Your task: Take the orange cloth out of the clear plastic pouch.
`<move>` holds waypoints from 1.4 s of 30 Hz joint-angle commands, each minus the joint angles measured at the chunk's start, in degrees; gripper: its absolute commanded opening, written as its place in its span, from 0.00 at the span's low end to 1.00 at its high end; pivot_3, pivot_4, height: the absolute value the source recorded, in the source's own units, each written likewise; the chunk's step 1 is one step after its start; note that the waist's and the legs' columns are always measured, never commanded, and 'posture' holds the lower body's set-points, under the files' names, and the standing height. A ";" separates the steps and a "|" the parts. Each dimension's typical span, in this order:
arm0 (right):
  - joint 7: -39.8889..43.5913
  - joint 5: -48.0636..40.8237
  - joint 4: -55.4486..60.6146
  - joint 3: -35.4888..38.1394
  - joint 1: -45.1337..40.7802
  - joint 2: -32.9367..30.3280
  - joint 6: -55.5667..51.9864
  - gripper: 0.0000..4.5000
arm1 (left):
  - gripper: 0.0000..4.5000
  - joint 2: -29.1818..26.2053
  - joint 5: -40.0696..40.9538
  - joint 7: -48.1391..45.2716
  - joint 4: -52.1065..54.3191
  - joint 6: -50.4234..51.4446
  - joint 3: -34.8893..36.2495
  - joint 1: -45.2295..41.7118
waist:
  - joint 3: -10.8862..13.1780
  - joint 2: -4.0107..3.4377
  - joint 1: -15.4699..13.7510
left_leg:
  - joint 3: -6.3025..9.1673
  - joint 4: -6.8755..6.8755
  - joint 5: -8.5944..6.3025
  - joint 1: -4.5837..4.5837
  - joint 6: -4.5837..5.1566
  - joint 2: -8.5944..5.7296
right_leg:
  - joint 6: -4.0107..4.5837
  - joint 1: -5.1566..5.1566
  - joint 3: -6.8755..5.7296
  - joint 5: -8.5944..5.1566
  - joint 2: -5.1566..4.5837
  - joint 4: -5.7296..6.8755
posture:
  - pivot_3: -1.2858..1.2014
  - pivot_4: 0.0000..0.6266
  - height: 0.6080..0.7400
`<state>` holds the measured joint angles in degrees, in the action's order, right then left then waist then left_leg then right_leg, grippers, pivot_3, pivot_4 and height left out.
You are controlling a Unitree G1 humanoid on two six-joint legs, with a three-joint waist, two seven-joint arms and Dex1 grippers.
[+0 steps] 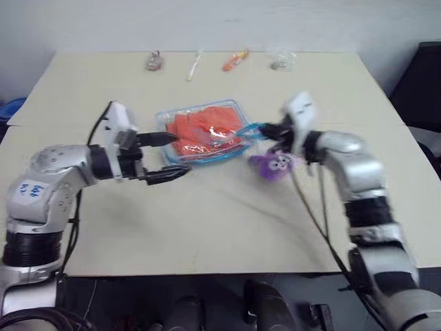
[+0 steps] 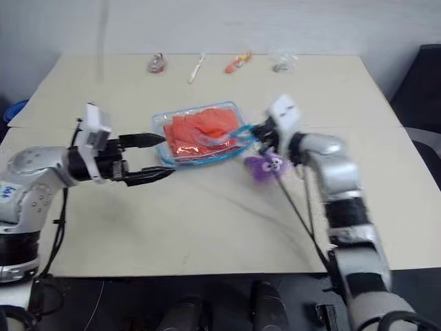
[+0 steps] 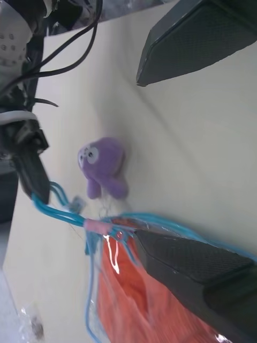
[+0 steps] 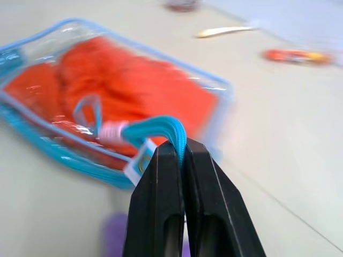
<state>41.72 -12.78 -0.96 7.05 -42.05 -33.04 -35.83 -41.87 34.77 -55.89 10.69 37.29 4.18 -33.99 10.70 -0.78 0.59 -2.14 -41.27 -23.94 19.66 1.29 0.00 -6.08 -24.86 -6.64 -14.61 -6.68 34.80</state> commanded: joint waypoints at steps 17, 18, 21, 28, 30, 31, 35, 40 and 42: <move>-5.86 -5.66 20.34 31.32 42.38 -10.25 -14.38 0.32 | 1.00 5.92 -0.78 -6.65 -0.67 -3.05 -7.00 -6.08 | 0.01 -0.03 -1.10 | -0.68 0.14 0.04 -0.69 -0.02 -0.08 | -0.04 0.30 0.52 0.02 0.18 0.08 | 0.52 0.24 1.00; -5.83 -5.90 20.63 31.56 42.53 -10.74 -14.71 0.40 | 1.00 5.81 -0.93 -6.90 -0.74 -3.19 -7.01 -5.96 | 0.01 -0.03 -1.16 | -0.65 0.13 0.04 -0.69 -0.02 -0.07 | -0.04 0.30 0.50 0.02 0.20 0.07 | 0.52 0.24 1.00; -5.02 -6.21 21.81 31.93 43.66 -13.08 -15.17 0.63 | 1.00 5.67 -1.26 -7.36 -0.90 -3.53 -6.93 -5.68 | 0.01 -0.03 -1.40 | -0.63 0.13 0.04 -0.66 -0.02 -0.07 | -0.04 0.30 0.49 0.02 0.21 0.04 | 0.52 0.24 1.00; 3.16 -10.84 27.98 32.08 42.82 -24.02 -15.09 0.99 | 1.00 1.17 -7.03 -9.24 -4.66 -9.23 -6.92 -5.64 | 0.02 -0.03 -1.94 | -0.54 0.08 0.05 -0.56 0.00 -0.11 | -0.09 0.32 0.46 0.05 0.21 -0.06 | 0.52 0.24 1.00; 7.75 -16.76 31.06 30.77 38.06 -26.84 -14.23 0.99 | 1.00 -2.31 -15.43 -9.39 -11.07 -17.63 -9.24 -6.90 | 0.02 -0.05 -1.55 | -0.55 0.11 0.05 -0.61 0.00 -0.09 | -0.09 0.31 0.47 0.05 0.25 -0.06 | 0.52 0.24 1.00; 10.24 -20.96 33.06 29.46 35.23 -27.86 -14.47 0.99 | 1.00 -3.94 -20.18 -9.15 -15.32 -23.02 -10.84 -7.91 | 0.03 -0.08 -1.40 | -0.58 0.11 0.05 -0.63 -0.01 -0.05 | -0.08 0.31 0.47 0.05 0.30 -0.05 | 0.52 0.24 1.00; 13.68 -33.90 38.34 22.07 24.91 -28.89 -16.96 0.99 | 1.00 -4.97 -29.63 -8.52 -28.46 -33.26 -14.70 -13.61 | 0.07 0.00 -1.58 | -0.48 0.17 0.08 -0.57 -0.08 0.04 | -0.05 0.32 0.29 0.03 0.40 -0.16 | 0.52 0.24 1.00; 11.83 -35.76 40.31 9.35 16.03 -26.50 -15.21 0.99 | 1.00 0.94 -35.04 -6.50 -36.50 -36.54 -18.08 -19.42 | 0.11 0.10 -2.83 | -0.46 -0.10 -0.01 -0.10 0.12 -0.20 | -0.07 0.32 -0.13 0.04 0.14 -0.29 | 0.52 0.24 1.00; 10.22 -35.58 39.65 6.35 13.62 -24.82 -15.09 0.99 | 1.00 2.89 -37.53 -5.22 -39.07 -38.15 -19.11 -20.59 | 0.11 0.11 -2.97 | -0.46 -0.28 -0.10 0.07 0.29 -0.29 | -0.18 0.31 -0.17 0.10 0.06 -0.35 | 0.52 0.24 1.00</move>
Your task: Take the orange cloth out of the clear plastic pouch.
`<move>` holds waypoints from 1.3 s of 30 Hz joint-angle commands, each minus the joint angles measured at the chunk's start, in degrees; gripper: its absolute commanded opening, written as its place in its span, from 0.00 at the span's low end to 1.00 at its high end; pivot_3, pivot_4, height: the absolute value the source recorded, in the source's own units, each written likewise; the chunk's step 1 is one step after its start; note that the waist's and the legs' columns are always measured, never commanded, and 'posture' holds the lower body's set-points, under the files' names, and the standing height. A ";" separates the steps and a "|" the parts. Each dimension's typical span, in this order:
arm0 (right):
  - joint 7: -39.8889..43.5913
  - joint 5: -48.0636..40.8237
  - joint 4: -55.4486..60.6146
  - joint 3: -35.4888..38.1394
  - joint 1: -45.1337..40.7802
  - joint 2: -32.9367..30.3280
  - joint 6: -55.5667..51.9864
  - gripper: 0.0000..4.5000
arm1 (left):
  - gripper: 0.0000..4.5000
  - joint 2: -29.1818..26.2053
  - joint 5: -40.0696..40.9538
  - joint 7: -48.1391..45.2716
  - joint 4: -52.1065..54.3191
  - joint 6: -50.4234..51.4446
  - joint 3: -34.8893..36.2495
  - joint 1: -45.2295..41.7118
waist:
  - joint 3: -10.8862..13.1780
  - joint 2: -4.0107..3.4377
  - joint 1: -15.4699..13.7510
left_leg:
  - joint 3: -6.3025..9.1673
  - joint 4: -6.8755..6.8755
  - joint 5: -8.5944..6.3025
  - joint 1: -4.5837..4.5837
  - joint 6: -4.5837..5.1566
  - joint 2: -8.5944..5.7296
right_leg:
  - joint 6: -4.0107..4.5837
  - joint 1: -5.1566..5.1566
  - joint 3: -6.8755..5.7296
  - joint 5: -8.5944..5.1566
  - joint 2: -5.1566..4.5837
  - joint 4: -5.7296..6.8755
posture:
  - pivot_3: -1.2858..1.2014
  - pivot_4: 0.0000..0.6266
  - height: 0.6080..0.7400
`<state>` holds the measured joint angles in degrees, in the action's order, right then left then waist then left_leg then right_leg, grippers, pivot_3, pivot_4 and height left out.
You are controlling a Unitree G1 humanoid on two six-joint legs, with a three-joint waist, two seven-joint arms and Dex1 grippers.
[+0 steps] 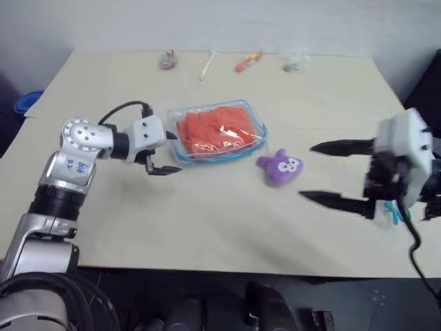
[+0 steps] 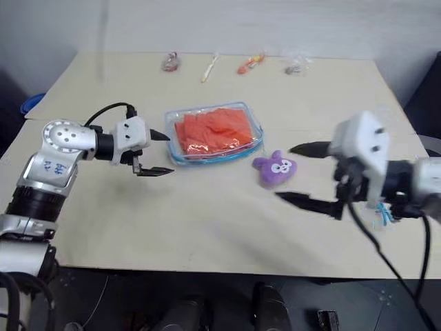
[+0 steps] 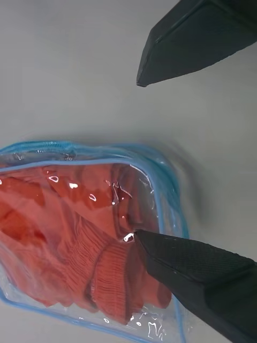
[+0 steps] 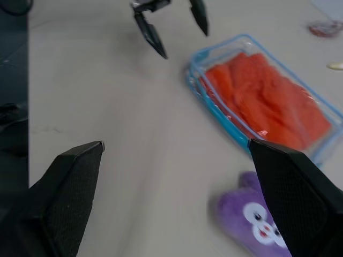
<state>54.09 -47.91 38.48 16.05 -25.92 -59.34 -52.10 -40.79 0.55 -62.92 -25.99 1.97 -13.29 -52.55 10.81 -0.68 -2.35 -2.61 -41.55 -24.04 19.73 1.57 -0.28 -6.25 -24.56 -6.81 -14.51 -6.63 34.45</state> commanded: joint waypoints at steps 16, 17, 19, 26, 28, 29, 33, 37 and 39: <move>-4.69 3.27 -0.85 -5.36 0.05 2.42 4.23 1.00 | 0.81 10.16 -12.69 12.92 -21.65 -11.93 -3.49 -9.66 | 0.03 0.05 0.57 | 0.19 -0.42 0.00 0.51 0.09 0.02 | -0.46 -0.09 -0.29 0.27 0.00 -0.29 | 0.52 0.24 1.00; -4.81 3.26 -0.81 -5.35 0.14 2.43 4.29 1.00 | 0.74 10.18 -12.60 12.69 -21.89 -12.05 -3.42 -9.69 | 0.03 0.05 0.66 | 0.19 -0.42 0.00 0.52 0.09 0.02 | -0.46 -0.10 -0.28 0.27 0.00 -0.30 | 0.52 0.24 1.00; -4.97 3.19 -0.77 -5.29 0.25 2.45 4.33 1.00 | 0.59 10.23 -12.37 12.42 -22.21 -12.40 -3.23 -9.69 | 0.02 0.05 0.73 | 0.19 -0.43 0.00 0.51 0.09 0.02 | -0.46 -0.09 -0.29 0.27 0.00 -0.29 | 0.52 0.24 1.00; -4.81 3.79 -0.86 -4.73 1.58 1.97 4.79 1.00 | 0.13 9.62 -11.84 11.83 -20.98 -12.73 -2.31 -8.36 | 0.02 0.05 0.75 | 0.21 -0.46 0.00 0.52 0.09 0.02 | -0.46 -0.09 -0.29 0.27 0.00 -0.27 | 0.52 0.24 1.00; -4.66 3.76 -0.90 -4.44 1.99 1.87 4.92 1.00 | 0.00 9.25 -11.74 11.30 -20.65 -12.65 -1.94 -8.07 | 0.02 0.05 0.83 | 0.20 -0.46 0.00 0.51 0.09 0.02 | -0.46 -0.09 -0.29 0.27 0.00 -0.27 | 0.52 0.24 1.00; -4.61 3.77 -0.90 -4.36 2.09 1.86 4.97 1.00 | 0.00 9.15 -11.75 11.18 -20.56 -12.67 -1.83 -8.00 | 0.02 0.05 0.86 | 0.20 -0.46 0.00 0.51 0.09 0.02 | -0.46 -0.09 -0.28 0.27 0.00 -0.27 | 0.52 0.24 1.00; -4.11 3.95 -1.25 -3.85 2.77 1.45 5.09 1.00 | 0.00 7.10 -7.99 4.69 -15.76 -17.57 -0.61 -4.81 | 0.02 0.05 0.98 | 0.20 -0.44 0.00 0.51 0.09 0.04 | -0.46 -0.10 -0.29 0.27 0.02 -0.28 | 0.52 0.24 1.00; -2.87 4.32 -1.71 -3.04 4.25 0.32 6.13 1.00 | 0.00 2.83 -1.95 -4.08 -7.86 -22.63 1.61 1.13 | 0.02 0.04 1.05 | 0.21 -0.44 0.00 0.52 0.09 0.06 | -0.46 -0.11 -0.28 0.27 0.00 -0.29 | 0.52 0.24 1.00; -1.96 4.08 -1.87 -2.24 5.09 -0.26 6.61 1.00 | 0.00 -0.10 0.16 -7.93 -5.10 -25.37 2.28 4.19 | 0.02 0.04 1.06 | 0.22 -0.45 0.00 0.52 0.09 0.08 | -0.46 -0.11 -0.28 0.27 0.00 -0.29 | 0.52 0.24 1.00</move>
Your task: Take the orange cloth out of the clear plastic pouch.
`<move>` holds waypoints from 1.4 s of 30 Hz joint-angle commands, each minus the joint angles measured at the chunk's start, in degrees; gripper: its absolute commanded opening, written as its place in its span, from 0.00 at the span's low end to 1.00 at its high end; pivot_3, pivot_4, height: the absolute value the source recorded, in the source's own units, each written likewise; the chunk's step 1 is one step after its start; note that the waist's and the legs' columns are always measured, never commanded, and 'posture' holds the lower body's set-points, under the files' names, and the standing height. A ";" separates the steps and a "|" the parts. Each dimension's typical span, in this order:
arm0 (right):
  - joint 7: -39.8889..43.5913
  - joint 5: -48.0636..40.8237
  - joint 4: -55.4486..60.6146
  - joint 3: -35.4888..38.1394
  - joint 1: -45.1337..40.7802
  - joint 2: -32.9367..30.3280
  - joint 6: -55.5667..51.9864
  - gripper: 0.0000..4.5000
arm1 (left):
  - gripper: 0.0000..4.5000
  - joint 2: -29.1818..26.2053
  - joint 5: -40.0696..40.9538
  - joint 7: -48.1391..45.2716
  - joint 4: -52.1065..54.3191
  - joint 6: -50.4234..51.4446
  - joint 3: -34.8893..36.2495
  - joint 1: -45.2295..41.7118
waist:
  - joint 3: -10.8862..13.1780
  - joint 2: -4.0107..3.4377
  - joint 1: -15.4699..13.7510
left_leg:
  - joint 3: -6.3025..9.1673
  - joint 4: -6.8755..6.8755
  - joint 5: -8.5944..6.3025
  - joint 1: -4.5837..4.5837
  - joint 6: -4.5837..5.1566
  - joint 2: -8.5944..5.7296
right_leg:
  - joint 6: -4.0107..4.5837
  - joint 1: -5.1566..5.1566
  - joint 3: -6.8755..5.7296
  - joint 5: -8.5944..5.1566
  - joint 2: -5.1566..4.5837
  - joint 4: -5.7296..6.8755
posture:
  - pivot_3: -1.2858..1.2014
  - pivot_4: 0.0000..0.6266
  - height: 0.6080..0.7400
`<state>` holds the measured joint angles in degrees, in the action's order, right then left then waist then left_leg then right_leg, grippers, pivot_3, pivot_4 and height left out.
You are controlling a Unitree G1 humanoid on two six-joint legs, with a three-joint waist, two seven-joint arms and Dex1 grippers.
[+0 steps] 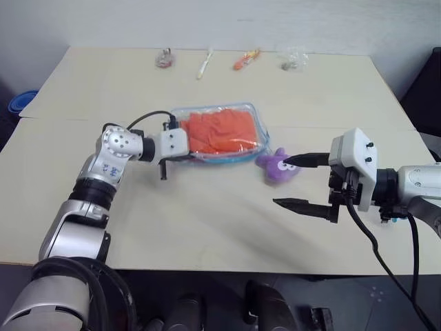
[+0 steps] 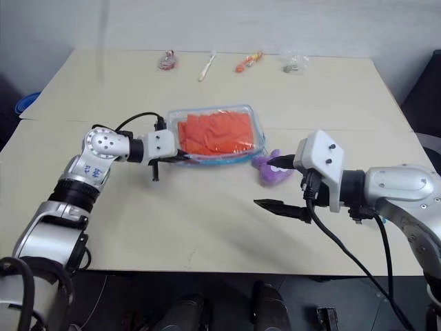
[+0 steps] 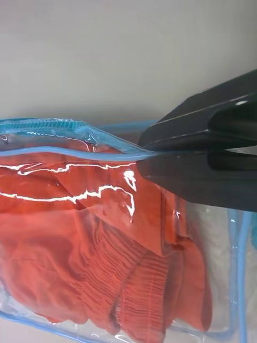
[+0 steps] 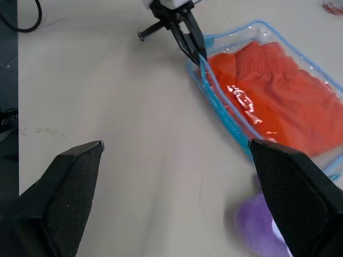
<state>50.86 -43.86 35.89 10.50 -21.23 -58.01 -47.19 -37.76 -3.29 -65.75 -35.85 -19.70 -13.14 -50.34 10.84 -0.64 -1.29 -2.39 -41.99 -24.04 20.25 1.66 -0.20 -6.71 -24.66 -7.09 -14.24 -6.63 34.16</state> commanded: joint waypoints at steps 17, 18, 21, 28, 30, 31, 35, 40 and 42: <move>4.89 -0.19 1.68 9.92 10.84 -3.19 4.20 1.00 | 0.00 -7.28 0.13 6.75 26.44 11.67 5.42 17.40 | -0.01 0.00 -0.21 | 0.14 -0.09 -0.01 -0.08 0.02 0.01 | -0.01 0.13 0.02 0.02 -0.02 0.05 | 0.52 0.24 1.00; 4.85 -0.07 1.61 9.89 10.90 -3.18 4.27 1.00 | 0.00 -7.45 0.28 6.91 27.34 12.26 5.47 18.10 | -0.01 0.00 -0.23 | 0.15 -0.10 -0.01 -0.08 0.02 0.01 | -0.02 0.13 0.02 0.02 -0.02 0.05 | 0.52 0.24 1.00; 4.73 0.13 1.46 9.62 10.85 -3.14 4.42 1.00 | 0.00 -8.11 0.16 7.03 28.48 12.60 5.52 19.14 | -0.01 0.00 -0.25 | 0.17 -0.10 -0.01 -0.08 0.02 0.00 | -0.01 0.13 0.03 0.02 -0.03 0.05 | 0.52 0.24 1.00; 4.68 0.39 0.93 8.49 10.12 -2.89 4.85 1.00 | 0.00 -7.75 0.03 7.16 19.42 5.45 5.25 15.20 | -0.01 0.00 -0.23 | 0.13 -0.09 -0.01 -0.09 0.02 0.00 | -0.01 0.13 0.03 0.02 -0.02 0.05 | 0.52 0.24 1.00; 4.70 0.45 0.78 8.12 9.80 -2.80 4.97 1.00 | 0.00 -6.94 0.69 6.61 15.63 2.70 5.12 13.23 | 0.00 0.00 -0.25 | 0.10 -0.10 -0.01 -0.09 0.02 -0.02 | -0.01 0.13 0.03 0.02 -0.02 0.05 | 0.52 0.24 1.00; 4.72 0.50 0.72 7.95 9.67 -2.78 5.03 1.00 | 0.00 -6.46 1.12 6.13 13.67 1.43 5.07 12.13 | -0.01 0.00 -0.25 | 0.08 -0.10 -0.01 -0.08 0.02 -0.02 | -0.01 0.13 0.02 0.02 -0.02 0.05 | 0.52 0.24 1.00; 4.81 0.29 0.54 7.62 9.04 -2.85 5.09 1.00 | 0.00 -5.16 1.47 3.95 7.80 -2.79 4.48 8.65 | 0.00 0.00 -0.25 | 0.04 -0.10 -0.01 -0.06 0.02 -0.04 | -0.01 0.13 -0.01 0.02 -0.02 0.04 | 0.52 0.24 1.00; 4.59 0.44 0.02 7.39 8.57 -2.82 5.31 1.00 | 0.15 -5.37 3.60 0.99 7.54 -2.24 5.42 9.04 | 0.00 0.00 -0.18 | 0.03 -0.09 -0.01 -0.06 0.02 -0.03 | -0.01 0.12 -0.02 0.02 -0.01 0.04 | 0.52 0.24 1.00; 4.52 0.68 -0.20 7.19 8.48 -2.70 5.50 1.00 | 0.28 -5.99 4.43 0.02 7.96 -2.16 5.90 9.59 | -0.01 0.00 -0.19 | 0.03 -0.10 -0.01 -0.06 0.02 -0.04 | -0.01 0.12 -0.02 0.02 -0.02 0.04 | 0.52 0.24 1.00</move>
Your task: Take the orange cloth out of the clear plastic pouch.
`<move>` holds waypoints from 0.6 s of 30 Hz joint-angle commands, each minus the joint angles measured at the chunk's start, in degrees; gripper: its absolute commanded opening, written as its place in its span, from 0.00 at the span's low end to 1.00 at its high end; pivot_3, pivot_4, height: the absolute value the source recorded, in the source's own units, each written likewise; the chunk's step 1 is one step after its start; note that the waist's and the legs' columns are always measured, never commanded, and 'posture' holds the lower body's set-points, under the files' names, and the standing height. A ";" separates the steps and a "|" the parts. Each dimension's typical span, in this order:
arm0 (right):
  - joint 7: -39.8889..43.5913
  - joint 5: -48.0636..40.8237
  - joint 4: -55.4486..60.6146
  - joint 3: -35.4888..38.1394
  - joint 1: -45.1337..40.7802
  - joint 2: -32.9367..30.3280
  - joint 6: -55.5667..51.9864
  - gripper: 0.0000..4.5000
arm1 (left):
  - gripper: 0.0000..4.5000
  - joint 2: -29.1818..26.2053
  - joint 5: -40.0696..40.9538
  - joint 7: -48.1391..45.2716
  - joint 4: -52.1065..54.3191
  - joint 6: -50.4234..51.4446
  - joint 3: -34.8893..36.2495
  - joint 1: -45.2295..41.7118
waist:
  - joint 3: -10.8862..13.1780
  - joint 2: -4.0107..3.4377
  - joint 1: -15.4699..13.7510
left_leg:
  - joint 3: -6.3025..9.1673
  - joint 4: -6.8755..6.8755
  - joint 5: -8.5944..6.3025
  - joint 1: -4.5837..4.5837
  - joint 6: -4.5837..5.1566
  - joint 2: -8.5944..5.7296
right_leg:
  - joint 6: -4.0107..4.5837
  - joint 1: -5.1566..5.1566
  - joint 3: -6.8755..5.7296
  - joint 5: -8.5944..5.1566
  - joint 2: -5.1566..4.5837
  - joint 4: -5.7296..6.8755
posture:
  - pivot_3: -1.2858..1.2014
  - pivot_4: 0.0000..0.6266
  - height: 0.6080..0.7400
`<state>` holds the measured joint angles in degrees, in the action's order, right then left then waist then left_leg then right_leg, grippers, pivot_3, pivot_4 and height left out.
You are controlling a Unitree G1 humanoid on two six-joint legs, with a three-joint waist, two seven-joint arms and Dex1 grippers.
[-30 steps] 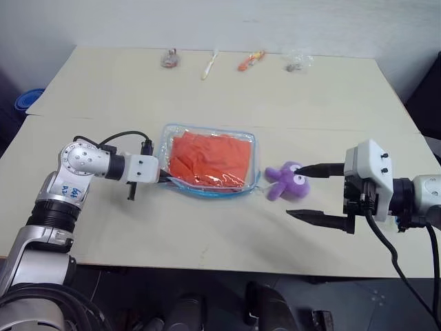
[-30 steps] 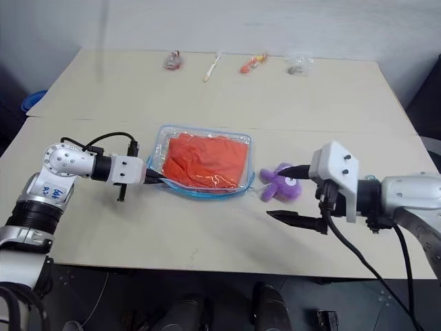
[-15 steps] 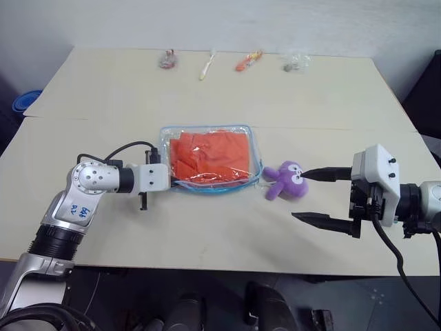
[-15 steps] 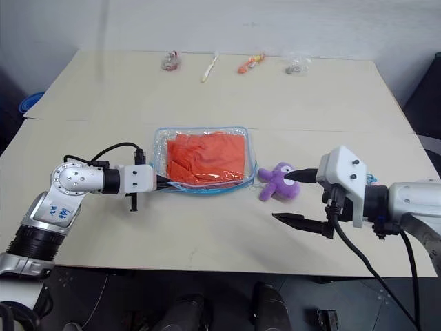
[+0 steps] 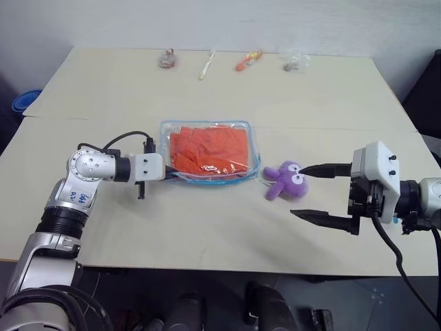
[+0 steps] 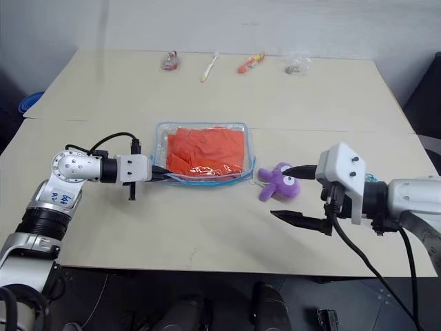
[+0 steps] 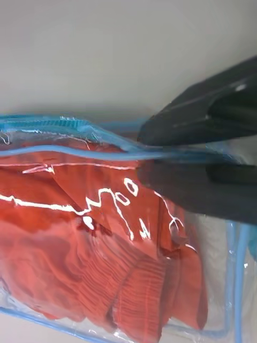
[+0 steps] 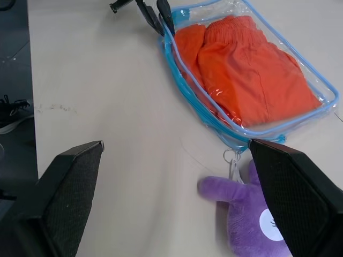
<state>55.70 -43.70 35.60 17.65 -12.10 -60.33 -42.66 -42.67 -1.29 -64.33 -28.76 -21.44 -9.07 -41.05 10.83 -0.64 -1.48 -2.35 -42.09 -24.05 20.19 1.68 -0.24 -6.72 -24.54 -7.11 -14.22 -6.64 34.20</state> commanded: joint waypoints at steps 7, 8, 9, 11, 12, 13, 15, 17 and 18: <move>-4.73 6.10 -2.29 -3.50 -2.05 0.94 2.47 1.00 | 0.74 -5.95 11.37 -7.25 11.01 11.35 6.10 3.42 | 0.00 0.01 0.22 | 0.02 0.00 0.00 0.01 0.00 0.02 | 0.00 -0.01 0.00 0.00 0.00 0.01 | 0.52 0.24 1.00; -6.36 8.50 -3.04 -4.90 -2.14 1.29 3.09 1.00 | 0.74 -8.00 15.04 -9.55 15.19 18.44 7.09 4.60 | 0.00 0.01 0.25 | 0.02 0.00 0.00 0.01 0.00 0.04 | 0.00 -0.01 0.01 0.00 0.00 0.01 | 0.52 0.24 1.00; -7.63 11.19 -3.74 -6.45 -2.07 1.53 4.45 1.00 | 0.74 -10.05 19.02 -11.57 19.29 25.64 8.10 5.58 | 0.00 0.01 0.27 | 0.03 0.00 0.00 0.00 0.00 0.04 | 0.00 -0.02 0.02 0.00 0.00 0.00 | 0.52 0.24 1.00; -9.89 17.72 -5.36 -10.41 -1.62 1.77 8.01 1.00 | 0.74 -15.13 29.30 -15.00 27.93 42.74 10.29 6.70 | 0.00 0.01 0.46 | 0.06 0.02 0.00 0.01 0.00 0.07 | 0.00 -0.03 0.04 0.00 0.01 -0.01 | 0.52 0.24 1.00; -10.74 20.38 -6.19 -12.14 -1.45 2.00 9.54 1.00 | 0.74 -17.15 34.16 -16.10 31.40 49.25 11.51 6.83 | 0.00 0.01 0.39 | 0.09 0.03 0.00 0.01 0.00 0.07 | 0.00 -0.03 0.05 0.00 0.00 -0.01 | 0.52 0.24 1.00; -11.42 23.05 -7.09 -14.07 -1.30 2.43 11.32 1.00 | 0.74 -18.64 39.10 -16.88 34.42 54.86 12.97 6.52 | 0.00 0.00 0.31 | 0.13 0.01 0.00 0.02 0.00 0.15 | 0.00 -0.04 0.08 0.00 0.00 -0.01 | 0.52 0.24 1.00; -12.39 27.10 -8.84 -17.33 -1.33 3.61 13.98 1.00 | 0.74 -19.01 44.85 -15.27 37.72 62.13 14.71 4.44 | 0.01 -0.01 0.11 | 0.18 0.02 0.00 0.00 0.00 0.23 | 0.00 -0.03 0.13 0.00 -0.05 0.00 | 0.52 0.24 1.00; -13.50 31.25 -11.43 -20.72 -2.20 5.21 16.44 1.00 | 0.74 -17.47 47.71 -12.13 39.28 66.57 15.16 1.43 | 0.01 -0.01 -0.01 | 0.19 -0.03 0.00 -0.01 0.00 0.23 | 0.00 0.01 0.11 0.00 -0.05 0.01 | 0.52 0.24 1.00; -14.07 33.78 -13.05 -22.53 -2.89 5.92 18.09 1.00 | 0.74 -16.91 48.66 -11.31 39.85 68.10 15.11 0.31 | 0.00 0.00 0.04 | 0.18 -0.05 0.00 -0.03 0.00 0.16 | 0.00 0.03 0.12 0.00 -0.05 0.04 | 0.52 0.24 1.00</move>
<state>42.87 -13.70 23.86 -3.80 -13.87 -54.88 -27.51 -59.94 44.25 -77.37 9.12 43.45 4.60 -39.34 10.83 -0.64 -1.44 -2.18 -42.14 -24.04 20.14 1.67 -0.14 -6.72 -24.51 -6.97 -14.22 -6.68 34.25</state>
